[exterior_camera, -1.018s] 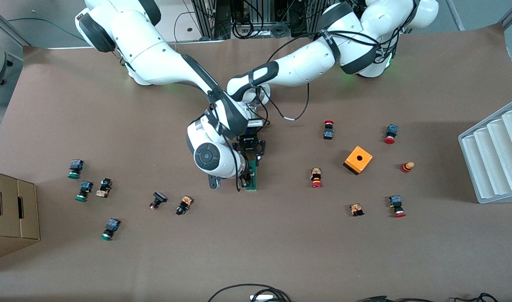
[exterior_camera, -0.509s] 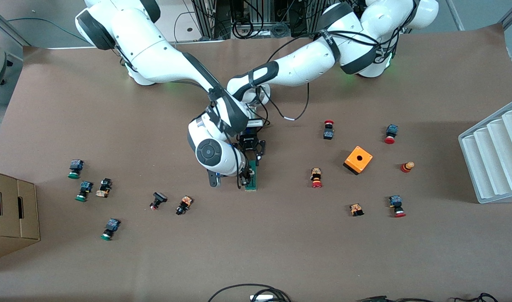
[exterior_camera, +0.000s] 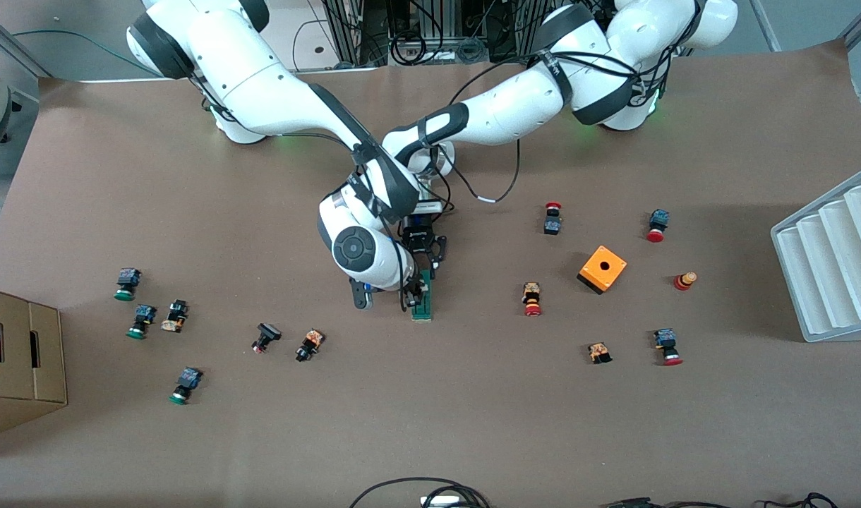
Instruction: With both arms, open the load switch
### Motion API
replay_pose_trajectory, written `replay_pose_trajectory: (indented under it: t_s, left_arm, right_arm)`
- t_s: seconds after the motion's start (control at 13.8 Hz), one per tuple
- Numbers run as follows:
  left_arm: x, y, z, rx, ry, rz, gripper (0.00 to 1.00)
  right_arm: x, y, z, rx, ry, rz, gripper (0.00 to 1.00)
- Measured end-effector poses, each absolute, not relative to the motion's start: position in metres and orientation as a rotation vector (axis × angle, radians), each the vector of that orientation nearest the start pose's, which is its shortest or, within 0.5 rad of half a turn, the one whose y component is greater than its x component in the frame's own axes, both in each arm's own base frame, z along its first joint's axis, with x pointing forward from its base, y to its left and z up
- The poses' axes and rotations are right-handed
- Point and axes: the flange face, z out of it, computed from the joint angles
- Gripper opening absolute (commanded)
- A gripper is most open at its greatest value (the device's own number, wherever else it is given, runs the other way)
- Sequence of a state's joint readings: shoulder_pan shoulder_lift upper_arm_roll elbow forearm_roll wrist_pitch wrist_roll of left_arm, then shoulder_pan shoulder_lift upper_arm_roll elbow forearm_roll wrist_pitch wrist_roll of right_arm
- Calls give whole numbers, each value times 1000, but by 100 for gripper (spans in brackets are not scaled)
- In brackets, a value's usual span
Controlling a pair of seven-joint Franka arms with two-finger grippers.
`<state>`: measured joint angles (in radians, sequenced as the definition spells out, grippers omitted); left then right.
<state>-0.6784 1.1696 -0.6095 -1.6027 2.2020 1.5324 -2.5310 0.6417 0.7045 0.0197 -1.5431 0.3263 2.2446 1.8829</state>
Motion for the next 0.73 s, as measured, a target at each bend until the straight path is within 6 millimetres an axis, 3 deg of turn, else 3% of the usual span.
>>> replay_pose_trajectory:
  t_s: [0.73]
  left_arm:
    - [322, -574, 42, -2398, -156, -2002, 54]
  right_arm:
    - [541, 445, 228, -2315, 1981, 374, 18]
